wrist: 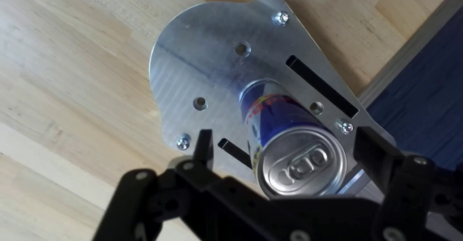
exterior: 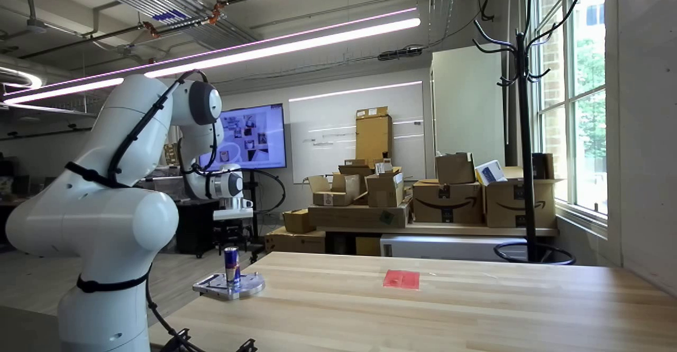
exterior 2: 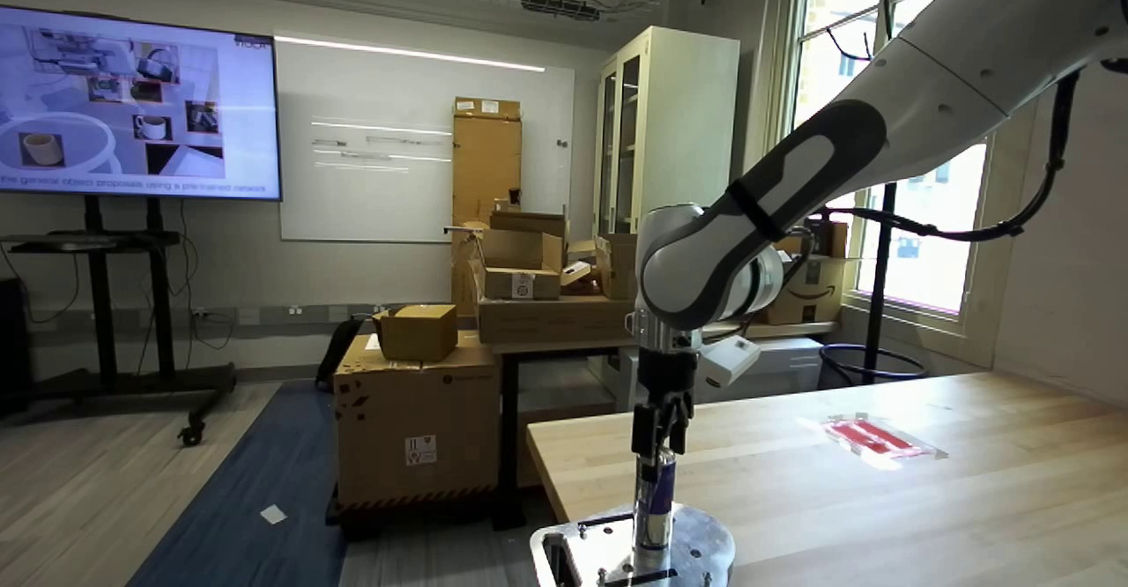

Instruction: Pu the can on the metal object

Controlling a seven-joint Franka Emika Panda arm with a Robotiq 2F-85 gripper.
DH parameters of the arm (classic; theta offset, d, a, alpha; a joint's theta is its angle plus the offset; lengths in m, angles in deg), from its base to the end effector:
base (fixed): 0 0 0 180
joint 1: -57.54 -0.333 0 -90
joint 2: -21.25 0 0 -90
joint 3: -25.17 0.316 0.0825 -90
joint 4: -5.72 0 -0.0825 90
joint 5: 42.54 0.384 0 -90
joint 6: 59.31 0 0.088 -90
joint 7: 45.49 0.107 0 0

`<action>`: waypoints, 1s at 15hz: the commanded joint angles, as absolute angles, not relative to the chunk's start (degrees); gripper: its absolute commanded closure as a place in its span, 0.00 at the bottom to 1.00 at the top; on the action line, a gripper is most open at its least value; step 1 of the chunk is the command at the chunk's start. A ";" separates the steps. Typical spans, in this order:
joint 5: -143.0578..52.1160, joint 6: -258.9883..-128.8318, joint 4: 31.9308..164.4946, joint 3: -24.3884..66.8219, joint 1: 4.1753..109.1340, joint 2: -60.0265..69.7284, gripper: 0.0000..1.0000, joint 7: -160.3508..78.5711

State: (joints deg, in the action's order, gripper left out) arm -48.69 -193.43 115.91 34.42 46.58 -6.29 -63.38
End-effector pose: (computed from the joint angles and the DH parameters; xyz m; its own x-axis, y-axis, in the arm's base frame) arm 0.5841 0.2089 0.2376 0.7466 0.6633 -0.0515 0.6634 -0.7481 -0.0183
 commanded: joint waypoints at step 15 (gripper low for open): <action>-39.14 -189.85 125.37 27.20 57.70 15.69 0.00 -63.05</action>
